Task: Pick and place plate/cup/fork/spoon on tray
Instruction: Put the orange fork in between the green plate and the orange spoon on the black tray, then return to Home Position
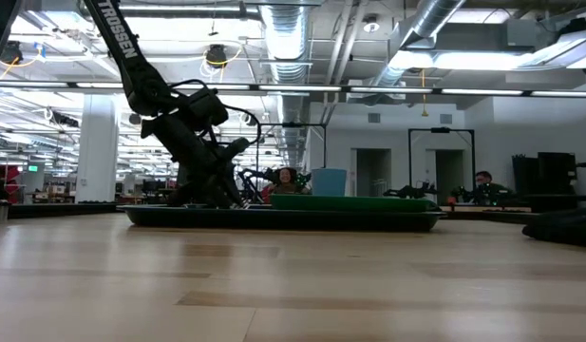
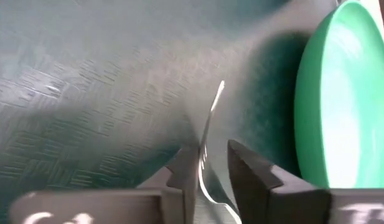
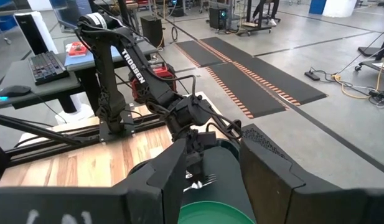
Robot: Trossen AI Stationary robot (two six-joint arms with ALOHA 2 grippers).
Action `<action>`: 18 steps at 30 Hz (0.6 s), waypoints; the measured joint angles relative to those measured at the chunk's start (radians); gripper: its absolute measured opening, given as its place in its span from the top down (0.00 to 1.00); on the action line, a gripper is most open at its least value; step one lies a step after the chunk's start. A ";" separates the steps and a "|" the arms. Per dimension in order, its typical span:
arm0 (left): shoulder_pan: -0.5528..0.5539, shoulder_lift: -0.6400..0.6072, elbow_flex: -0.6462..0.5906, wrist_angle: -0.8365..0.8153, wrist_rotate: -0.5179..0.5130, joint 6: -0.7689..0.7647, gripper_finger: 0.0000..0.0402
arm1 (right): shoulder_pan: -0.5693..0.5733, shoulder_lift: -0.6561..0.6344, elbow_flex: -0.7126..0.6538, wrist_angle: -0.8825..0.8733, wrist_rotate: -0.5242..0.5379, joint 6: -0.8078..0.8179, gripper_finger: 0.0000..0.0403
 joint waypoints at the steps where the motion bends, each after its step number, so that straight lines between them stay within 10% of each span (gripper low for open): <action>1: 0.000 0.000 0.000 0.001 0.002 -0.006 0.81 | 0.000 0.000 0.000 0.000 0.000 0.000 0.57; 18: 0.019 -0.174 0.000 -0.177 -0.025 0.002 0.64 | -0.002 0.000 0.000 -0.035 -0.023 0.000 0.57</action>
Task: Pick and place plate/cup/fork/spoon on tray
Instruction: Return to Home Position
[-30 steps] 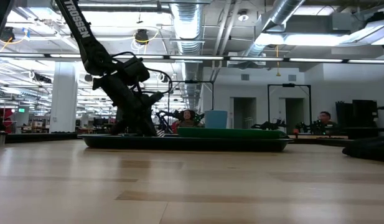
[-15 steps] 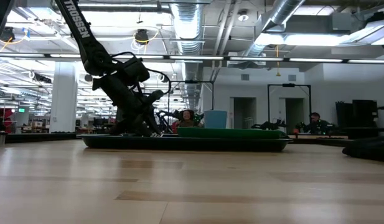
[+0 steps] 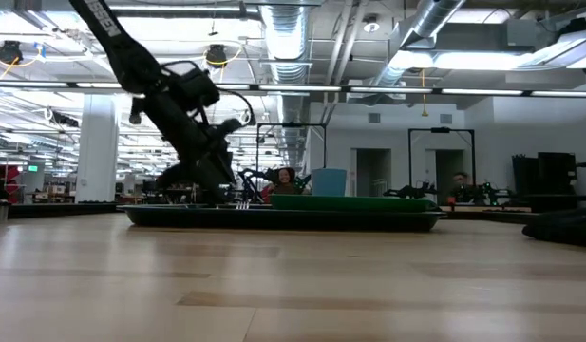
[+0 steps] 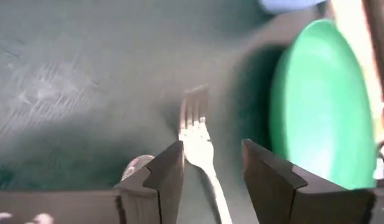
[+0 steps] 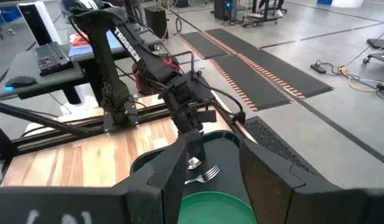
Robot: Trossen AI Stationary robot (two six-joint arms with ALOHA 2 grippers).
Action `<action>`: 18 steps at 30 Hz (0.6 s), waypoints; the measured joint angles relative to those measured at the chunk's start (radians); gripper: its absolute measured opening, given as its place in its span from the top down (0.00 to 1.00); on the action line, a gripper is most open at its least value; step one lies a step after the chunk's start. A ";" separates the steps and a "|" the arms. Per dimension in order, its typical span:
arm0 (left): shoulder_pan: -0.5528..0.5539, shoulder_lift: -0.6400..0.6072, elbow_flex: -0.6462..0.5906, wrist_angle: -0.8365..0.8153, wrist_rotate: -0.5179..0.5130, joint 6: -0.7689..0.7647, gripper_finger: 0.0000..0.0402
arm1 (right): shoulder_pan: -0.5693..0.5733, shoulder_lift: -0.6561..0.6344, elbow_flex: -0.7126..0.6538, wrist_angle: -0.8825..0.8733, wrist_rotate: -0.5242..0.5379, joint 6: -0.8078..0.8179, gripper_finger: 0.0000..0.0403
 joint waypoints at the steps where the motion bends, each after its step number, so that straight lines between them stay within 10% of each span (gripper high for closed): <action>1: 0.000 -0.024 0.000 -0.009 0.000 -0.003 0.64 | -0.003 0.000 0.000 0.005 0.000 0.000 0.57; 18: 0.000 -0.885 0.001 0.231 -0.009 0.148 0.64 | -0.073 -0.163 0.191 -0.179 0.040 -0.123 0.57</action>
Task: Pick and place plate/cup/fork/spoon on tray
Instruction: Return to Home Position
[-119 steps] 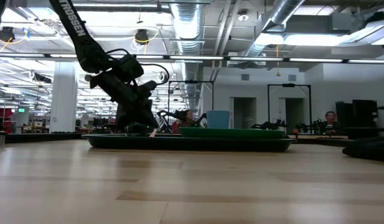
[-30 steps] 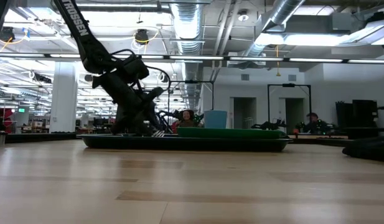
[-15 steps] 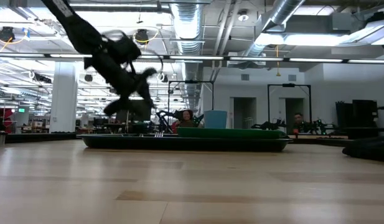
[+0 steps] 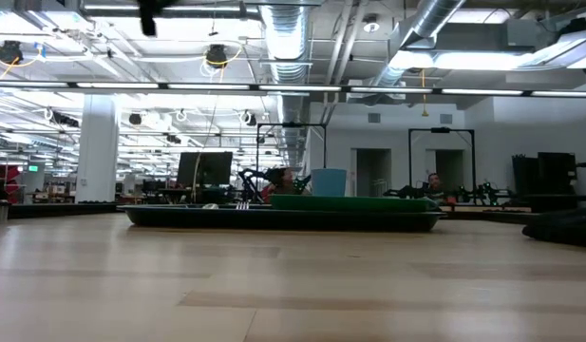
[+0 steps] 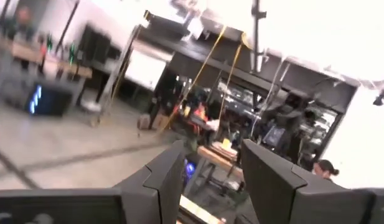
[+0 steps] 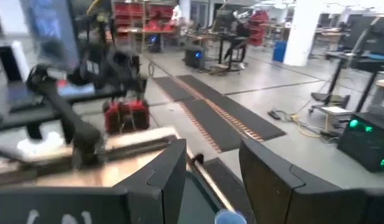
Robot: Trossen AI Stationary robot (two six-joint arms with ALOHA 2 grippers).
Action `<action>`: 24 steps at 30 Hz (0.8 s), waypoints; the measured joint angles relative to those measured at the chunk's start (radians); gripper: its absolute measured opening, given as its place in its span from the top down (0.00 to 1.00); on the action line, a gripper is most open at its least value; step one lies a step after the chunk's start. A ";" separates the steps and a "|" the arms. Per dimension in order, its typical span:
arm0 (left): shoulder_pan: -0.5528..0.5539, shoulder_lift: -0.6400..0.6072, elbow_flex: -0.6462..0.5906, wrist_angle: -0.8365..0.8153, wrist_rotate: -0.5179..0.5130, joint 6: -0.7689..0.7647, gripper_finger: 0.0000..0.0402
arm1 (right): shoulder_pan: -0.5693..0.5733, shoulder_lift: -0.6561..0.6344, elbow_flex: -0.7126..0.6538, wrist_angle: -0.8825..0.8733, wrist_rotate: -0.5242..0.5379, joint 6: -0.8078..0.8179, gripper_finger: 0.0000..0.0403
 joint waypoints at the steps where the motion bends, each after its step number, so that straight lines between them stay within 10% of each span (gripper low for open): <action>1: 0.000 -0.039 0.000 -0.027 0.004 0.035 0.64 | -0.019 -0.025 -0.020 -0.017 -0.038 -0.013 0.57; 10: -0.002 -0.242 -0.015 -0.287 0.063 0.128 0.64 | -0.174 -0.292 -0.435 0.412 -0.437 0.191 0.57; 18: -0.046 -0.309 -0.288 -0.009 0.210 -0.034 0.64 | -0.230 -0.351 -0.878 0.989 -0.601 0.625 0.57; 24: -0.184 -0.404 -0.533 0.262 0.131 -0.143 0.64 | -0.184 -0.298 -1.122 1.363 -0.609 0.819 0.57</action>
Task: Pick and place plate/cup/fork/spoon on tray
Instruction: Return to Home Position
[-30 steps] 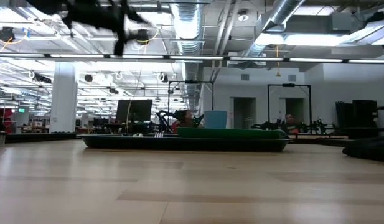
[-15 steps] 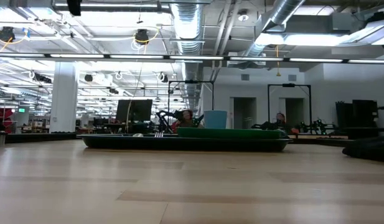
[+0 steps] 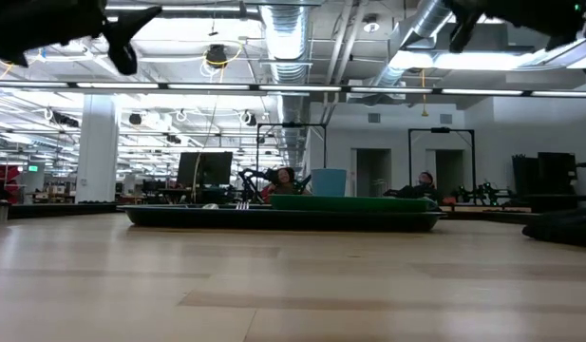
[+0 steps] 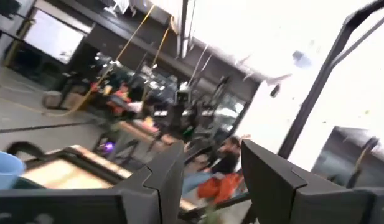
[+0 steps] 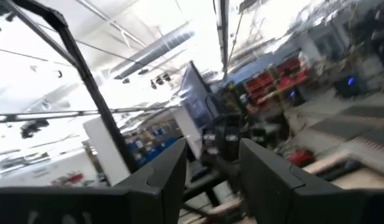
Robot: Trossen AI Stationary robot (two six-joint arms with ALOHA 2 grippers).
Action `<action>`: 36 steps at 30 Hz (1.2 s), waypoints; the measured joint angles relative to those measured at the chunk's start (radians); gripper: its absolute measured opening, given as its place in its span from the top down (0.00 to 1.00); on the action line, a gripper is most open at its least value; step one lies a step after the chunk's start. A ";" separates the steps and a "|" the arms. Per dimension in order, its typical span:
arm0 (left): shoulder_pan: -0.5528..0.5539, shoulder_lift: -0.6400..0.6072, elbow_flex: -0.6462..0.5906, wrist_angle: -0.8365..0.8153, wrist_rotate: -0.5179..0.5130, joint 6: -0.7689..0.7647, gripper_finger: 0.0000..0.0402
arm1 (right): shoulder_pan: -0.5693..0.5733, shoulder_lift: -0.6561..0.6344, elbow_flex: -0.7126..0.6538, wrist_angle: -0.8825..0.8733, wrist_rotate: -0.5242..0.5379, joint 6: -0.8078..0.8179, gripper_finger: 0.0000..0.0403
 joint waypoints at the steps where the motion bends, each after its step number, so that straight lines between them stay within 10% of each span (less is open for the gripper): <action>1: -0.033 -0.020 -0.026 0.021 -0.030 -0.019 0.64 | 0.009 -0.002 -0.017 0.027 0.000 0.007 0.57; 15: -0.592 -0.071 -0.060 -0.068 -0.728 0.215 0.64 | 0.110 -0.480 -0.066 -0.466 0.310 -0.168 0.57; 25: -0.621 -0.196 -0.060 -0.272 -0.690 0.241 0.64 | 0.109 -0.554 -0.413 -0.302 0.239 -0.177 0.57; 36: -0.622 -0.254 -0.186 -0.349 -0.630 0.188 0.64 | 0.251 -0.552 -0.409 -0.462 0.310 -0.394 0.57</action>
